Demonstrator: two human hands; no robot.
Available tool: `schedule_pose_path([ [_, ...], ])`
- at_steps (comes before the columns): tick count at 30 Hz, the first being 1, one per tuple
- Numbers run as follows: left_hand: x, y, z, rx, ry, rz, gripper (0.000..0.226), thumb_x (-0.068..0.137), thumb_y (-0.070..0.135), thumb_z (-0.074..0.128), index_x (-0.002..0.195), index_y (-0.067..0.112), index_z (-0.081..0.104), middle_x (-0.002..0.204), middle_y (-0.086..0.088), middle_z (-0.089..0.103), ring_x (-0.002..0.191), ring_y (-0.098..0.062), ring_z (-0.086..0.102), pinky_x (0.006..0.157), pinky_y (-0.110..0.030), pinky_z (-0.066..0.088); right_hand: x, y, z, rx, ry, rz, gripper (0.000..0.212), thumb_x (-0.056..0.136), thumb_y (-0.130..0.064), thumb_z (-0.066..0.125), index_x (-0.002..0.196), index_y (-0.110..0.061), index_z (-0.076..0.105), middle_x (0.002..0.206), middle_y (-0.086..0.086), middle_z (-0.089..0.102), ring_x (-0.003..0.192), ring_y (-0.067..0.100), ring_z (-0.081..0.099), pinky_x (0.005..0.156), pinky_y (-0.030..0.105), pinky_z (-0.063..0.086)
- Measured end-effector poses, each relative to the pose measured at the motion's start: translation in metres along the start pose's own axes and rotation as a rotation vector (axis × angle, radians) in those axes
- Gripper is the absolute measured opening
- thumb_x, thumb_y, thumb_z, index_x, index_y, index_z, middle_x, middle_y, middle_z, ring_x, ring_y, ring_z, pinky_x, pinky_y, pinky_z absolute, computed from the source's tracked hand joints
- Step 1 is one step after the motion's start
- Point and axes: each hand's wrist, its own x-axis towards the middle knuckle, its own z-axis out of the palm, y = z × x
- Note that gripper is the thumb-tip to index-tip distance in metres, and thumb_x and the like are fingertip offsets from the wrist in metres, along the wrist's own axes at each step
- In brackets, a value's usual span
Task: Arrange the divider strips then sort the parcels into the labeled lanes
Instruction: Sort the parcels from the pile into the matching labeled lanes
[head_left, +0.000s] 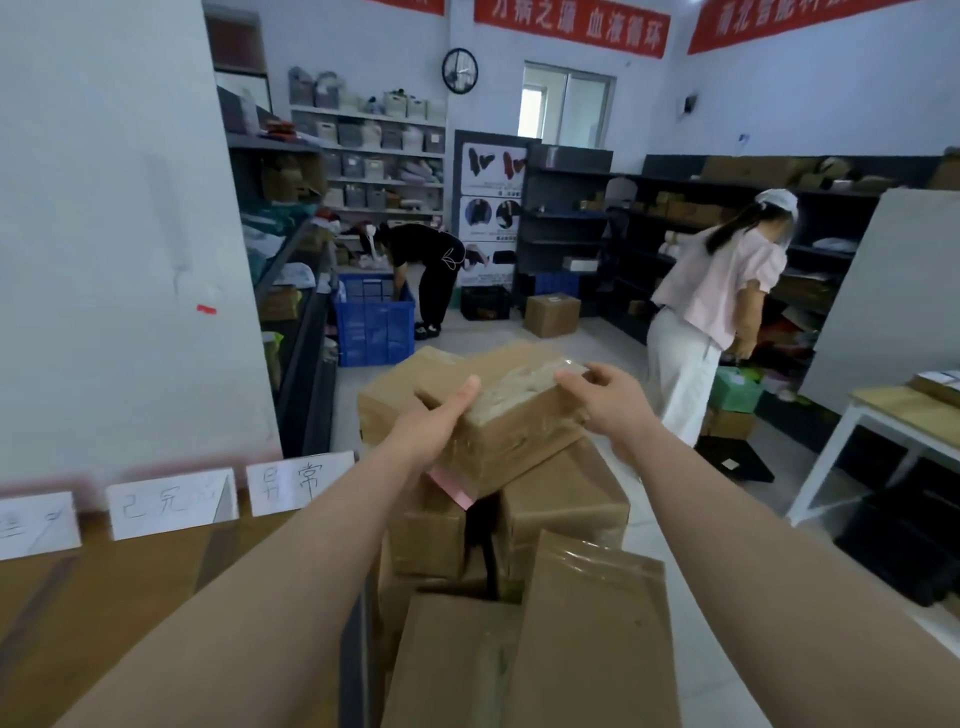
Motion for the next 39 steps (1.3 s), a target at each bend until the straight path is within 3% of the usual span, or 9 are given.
schedule_pose_path([
  [8,-0.023,0.005,-0.019,-0.125,0.054,0.232,0.069,0.091,0.070,0.037,0.149,0.047,0.007,0.137,-0.008,0.050,0.117,-0.040,0.057,0.093,-0.060,0.050,-0.017,-0.017,0.007,0.223,-0.048,0.000,0.048,0.085,-0.041,0.070,0.121,-0.011,0.061,0.114,0.006,0.064,0.106,0.023,0.060,0.094,0.045,0.053],
  [11,-0.036,0.005,-0.032,-0.208,0.121,0.222,0.054,0.095,0.068,0.024,0.144,0.046,0.016,0.112,0.002,0.052,0.099,-0.026,0.060,0.086,-0.049,0.053,-0.032,-0.032,0.013,0.335,-0.059,0.016,0.050,0.082,-0.043,0.072,0.115,-0.008,0.060,0.110,0.008,0.065,0.101,0.023,0.062,0.092,0.045,0.053],
  [18,-0.059,-0.012,-0.068,-0.248,0.251,0.257,0.028,0.099,0.060,0.026,0.116,0.039,0.033,0.113,0.003,0.047,0.098,-0.019,0.054,0.089,-0.050,0.054,-0.082,-0.052,0.042,0.338,-0.164,0.011,0.055,0.081,-0.059,0.064,0.114,-0.014,0.062,0.103,0.003,0.069,0.093,0.020,0.066,0.083,0.039,0.054],
  [22,-0.068,-0.017,-0.079,-0.328,0.270,0.226,0.035,0.101,0.050,0.030,0.133,0.034,0.031,0.113,0.002,0.048,0.094,-0.015,0.052,0.081,-0.042,0.052,-0.097,-0.050,0.049,0.350,-0.309,0.026,0.040,0.095,-0.053,0.048,0.109,-0.021,0.067,0.083,-0.005,0.076,0.074,0.010,0.071,0.059,0.024,0.053],
  [25,-0.069,-0.017,-0.086,-0.370,0.249,0.209,0.051,0.100,0.048,0.033,0.149,0.035,0.021,0.125,0.001,0.047,0.101,-0.015,0.052,0.091,-0.043,0.049,-0.102,-0.052,0.049,0.333,-0.343,0.046,0.039,0.096,-0.055,0.044,0.111,-0.027,0.067,0.088,-0.005,0.076,0.080,0.011,0.072,0.074,0.031,0.051],
  [28,-0.072,-0.018,-0.090,-0.346,0.161,0.246,0.034,0.101,0.042,0.035,0.133,0.034,0.042,0.120,0.001,0.056,0.101,-0.015,0.056,0.079,-0.037,0.053,-0.107,-0.053,0.048,0.320,-0.317,0.092,0.046,0.091,-0.062,0.047,0.111,-0.025,0.067,0.106,0.003,0.071,0.101,0.021,0.065,0.093,0.041,0.048],
  [31,-0.073,-0.022,-0.095,-0.234,0.145,0.320,0.033,0.102,0.032,0.039,0.135,0.036,0.041,0.115,0.010,0.054,0.099,-0.007,0.052,0.076,-0.028,0.046,-0.112,-0.053,0.050,0.344,-0.279,0.108,0.060,0.087,-0.066,0.050,0.116,-0.015,0.065,0.110,0.010,0.069,0.102,0.026,0.063,0.091,0.040,0.049],
  [34,-0.073,-0.024,-0.104,-0.136,0.137,0.391,0.051,0.098,0.014,0.046,0.144,0.033,0.034,0.126,0.007,0.050,0.108,-0.011,0.050,0.090,-0.034,0.045,-0.116,-0.055,0.056,0.387,-0.239,0.085,0.060,0.090,-0.061,0.049,0.123,-0.011,0.061,0.111,0.009,0.068,0.101,0.024,0.064,0.091,0.039,0.050],
  [39,-0.083,-0.029,-0.117,-0.184,0.206,0.408,0.039,0.094,0.025,0.050,0.132,0.032,0.046,0.123,0.006,0.054,0.111,-0.014,0.051,0.090,-0.038,0.048,-0.124,-0.063,0.070,0.535,-0.166,0.147,0.059,0.089,-0.058,0.054,0.124,-0.010,0.060,0.091,0.003,0.065,0.075,0.016,0.060,0.061,0.029,0.044],
])
